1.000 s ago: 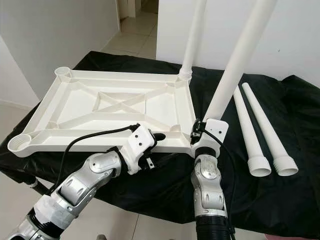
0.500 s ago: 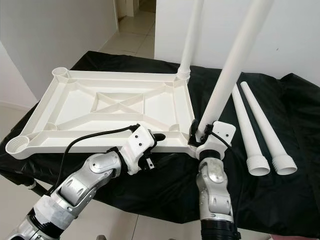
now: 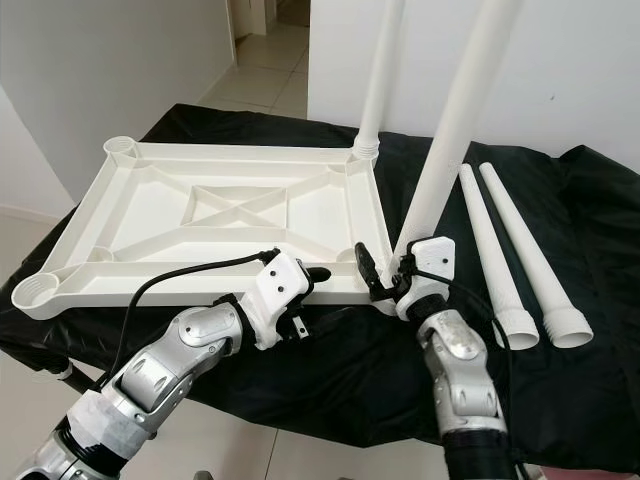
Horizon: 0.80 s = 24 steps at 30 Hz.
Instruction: Building children table
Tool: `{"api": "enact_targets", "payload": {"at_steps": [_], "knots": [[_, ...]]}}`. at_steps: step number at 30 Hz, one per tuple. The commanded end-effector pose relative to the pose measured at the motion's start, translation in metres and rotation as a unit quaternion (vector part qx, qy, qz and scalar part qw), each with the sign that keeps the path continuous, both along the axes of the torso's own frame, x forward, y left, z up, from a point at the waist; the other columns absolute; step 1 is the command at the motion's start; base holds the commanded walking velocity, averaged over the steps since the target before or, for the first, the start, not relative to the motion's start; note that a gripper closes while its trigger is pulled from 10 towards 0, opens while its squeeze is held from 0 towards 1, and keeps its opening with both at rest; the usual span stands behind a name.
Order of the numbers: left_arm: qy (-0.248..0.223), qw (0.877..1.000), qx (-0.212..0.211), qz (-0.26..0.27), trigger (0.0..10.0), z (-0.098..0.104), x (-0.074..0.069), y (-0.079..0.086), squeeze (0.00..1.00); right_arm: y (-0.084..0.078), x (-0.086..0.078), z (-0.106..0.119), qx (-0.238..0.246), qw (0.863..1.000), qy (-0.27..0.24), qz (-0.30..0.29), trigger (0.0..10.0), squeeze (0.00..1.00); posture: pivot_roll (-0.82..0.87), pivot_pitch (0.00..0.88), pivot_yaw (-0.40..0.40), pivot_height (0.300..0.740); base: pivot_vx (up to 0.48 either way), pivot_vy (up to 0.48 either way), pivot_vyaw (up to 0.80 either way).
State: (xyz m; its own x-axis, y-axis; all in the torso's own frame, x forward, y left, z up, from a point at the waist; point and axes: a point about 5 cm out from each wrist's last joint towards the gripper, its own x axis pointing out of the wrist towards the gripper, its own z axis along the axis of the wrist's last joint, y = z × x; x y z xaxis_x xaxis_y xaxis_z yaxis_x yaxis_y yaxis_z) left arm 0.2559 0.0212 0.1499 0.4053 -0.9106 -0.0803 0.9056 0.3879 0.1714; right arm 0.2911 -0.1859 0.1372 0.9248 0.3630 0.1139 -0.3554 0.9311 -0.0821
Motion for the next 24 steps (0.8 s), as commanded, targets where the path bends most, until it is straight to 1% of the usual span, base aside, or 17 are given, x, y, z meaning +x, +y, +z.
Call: {"api": "enact_targets", "payload": {"at_steps": [1, 9, 17, 18, 19, 20, 24], "knots": [[-0.003, 0.999, 0.009, -0.037, 10.0, 0.001, -0.002, -0.001, 0.00, -0.002, 0.002, -0.004, -0.004, 1.000, 0.008, 0.013, 10.0, 0.00, -0.08, 0.000, -0.007, 0.740, 0.000, 0.000, 0.00], [-0.005, 0.999, 0.010, -0.034, 10.0, 0.001, -0.001, 0.000, 0.00, -0.005, 0.006, -0.013, -0.013, 0.999, 0.025, 0.026, 10.0, 0.00, -0.07, 0.000, -0.006, 0.740, 0.000, 0.000, 0.00], [-0.005, 0.999, 0.012, -0.035, 10.0, 0.001, -0.001, 0.000, 0.00, -0.006, 0.008, -0.015, -0.015, 0.999, 0.025, 0.033, 9.8, 0.00, -0.08, 0.000, 0.000, 0.740, 0.000, 0.000, 0.00], [-0.006, 0.999, 0.012, -0.036, 10.0, 0.001, -0.001, 0.000, 0.00, -0.007, 0.009, -0.015, -0.016, 0.999, 0.024, 0.035, 4.1, 0.00, -0.08, 0.000, 0.002, 0.740, 0.000, 0.000, 0.00], [-0.006, 0.999, 0.012, -0.036, 10.0, 0.001, -0.001, 0.000, 0.00, -0.007, 0.009, -0.015, -0.016, 0.999, 0.024, 0.035, 4.1, 0.00, -0.08, 0.000, 0.002, 0.740, 0.000, 0.000, 0.00], [-0.006, 0.999, 0.013, -0.037, 10.0, 0.001, -0.001, 0.000, 0.00, -0.008, 0.010, -0.015, -0.017, 0.999, 0.022, 0.038, 0.0, 0.00, -0.08, 0.000, 0.002, 0.740, 0.000, 0.000, 0.00], [-0.007, 0.999, 0.014, -0.039, 10.0, 0.001, -0.001, 0.000, 0.00, -0.013, 0.009, -0.019, -0.017, 0.999, 0.029, 0.031, 0.0, 0.00, -0.08, 0.000, 0.003, 0.740, 0.000, 0.000, 0.00]]}}
